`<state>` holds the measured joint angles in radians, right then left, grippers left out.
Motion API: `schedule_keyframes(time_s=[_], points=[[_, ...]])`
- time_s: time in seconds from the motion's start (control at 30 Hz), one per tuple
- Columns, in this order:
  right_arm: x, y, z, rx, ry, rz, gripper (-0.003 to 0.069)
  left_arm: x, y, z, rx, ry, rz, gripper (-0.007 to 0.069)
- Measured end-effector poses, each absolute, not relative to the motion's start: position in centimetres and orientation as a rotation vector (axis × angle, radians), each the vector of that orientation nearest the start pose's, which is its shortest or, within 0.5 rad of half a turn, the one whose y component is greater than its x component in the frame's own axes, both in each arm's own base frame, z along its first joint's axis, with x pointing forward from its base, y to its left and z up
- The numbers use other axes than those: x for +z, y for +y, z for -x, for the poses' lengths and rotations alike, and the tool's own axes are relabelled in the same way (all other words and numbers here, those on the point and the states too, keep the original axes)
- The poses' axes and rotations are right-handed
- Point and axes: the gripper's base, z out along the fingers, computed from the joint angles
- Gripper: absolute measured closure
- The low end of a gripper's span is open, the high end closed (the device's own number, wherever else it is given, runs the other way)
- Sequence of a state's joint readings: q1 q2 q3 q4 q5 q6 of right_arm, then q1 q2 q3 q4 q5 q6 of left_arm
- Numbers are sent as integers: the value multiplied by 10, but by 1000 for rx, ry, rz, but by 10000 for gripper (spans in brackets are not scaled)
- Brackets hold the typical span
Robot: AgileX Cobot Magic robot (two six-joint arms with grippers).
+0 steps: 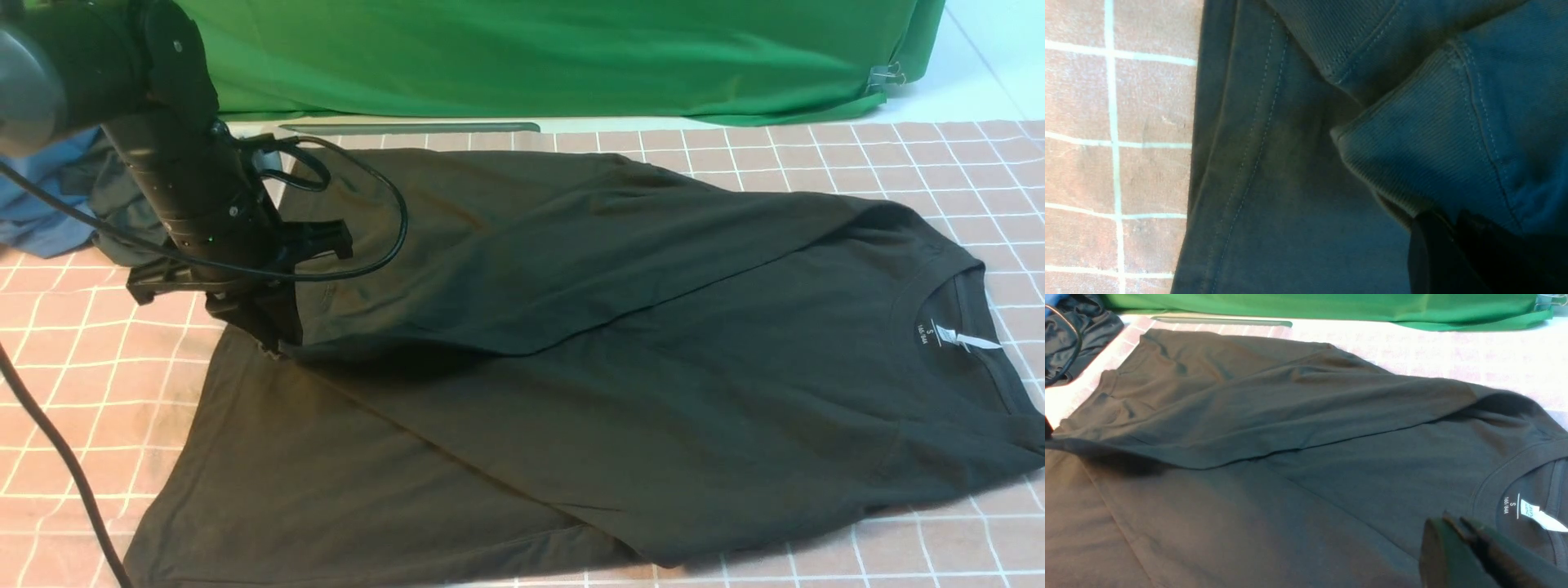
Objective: Fold a long-sleeved shirt over a pink coffee tablecloth.
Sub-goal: 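Fold the left side of the dark shirt inward over its body with the left gripper, then grasp the near edge of the shirt at its hem and shoulder corners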
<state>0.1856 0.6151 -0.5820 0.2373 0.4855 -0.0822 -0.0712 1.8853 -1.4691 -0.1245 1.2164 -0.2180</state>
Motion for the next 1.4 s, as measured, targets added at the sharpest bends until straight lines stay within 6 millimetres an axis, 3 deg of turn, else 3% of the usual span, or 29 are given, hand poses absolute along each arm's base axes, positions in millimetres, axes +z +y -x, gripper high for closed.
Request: schedule_keyframes(time_s=[0.07, 0.33, 0.47, 0.57, 0.67, 0.8, 0.83, 0.87, 0.97, 1.13, 1.17, 1.2, 1.27, 1.4], points=[[316, 33, -119, 312, 1997, 128, 589, 229, -37, -369, -186, 3114, 294, 494], [316, 33, -119, 312, 1997, 128, 589, 232, -37, -368, -195, 3107, 300, 154], [316, 33, -119, 312, 1997, 128, 589, 235, -44, -367, -273, 3101, 302, 85], [316, 33, -119, 312, 1997, 128, 589, 235, -50, -367, -290, 3104, 270, 88], [316, 33, -119, 312, 1997, 128, 589, 235, -64, -367, -291, 3089, 208, 116], [316, 33, -119, 311, 1997, 129, 589, 235, -84, -361, -290, 3112, 120, 278], [316, 33, -120, 312, 2008, 132, 589, 235, -88, -360, -278, 3119, 86, 396], [317, 33, -121, 312, 2017, 135, 589, 236, -88, -359, -268, 3117, 79, 459], [321, 36, -129, 309, 2101, 158, 589, 239, -85, -357, -244, 3107, 98, 586], [325, 40, -150, 266, 2323, 228, 589, 242, -77, -332, -225, 3127, 124, 611], [327, 42, -160, 248, 2415, 254, 589, 239, -71, -314, -185, 3156, 125, 611], [325, 42, -163, 245, 2433, 259, 589, 239, -70, -312, -180, 3159, 126, 611], [318, 45, -174, 234, 2556, 300, 589, 231, -62, -283, -110, 3199, 157, 611], [302, 47, -185, 226, 2680, 347, 589, 227, -51, -244, -57, 3196, 207, 611]])
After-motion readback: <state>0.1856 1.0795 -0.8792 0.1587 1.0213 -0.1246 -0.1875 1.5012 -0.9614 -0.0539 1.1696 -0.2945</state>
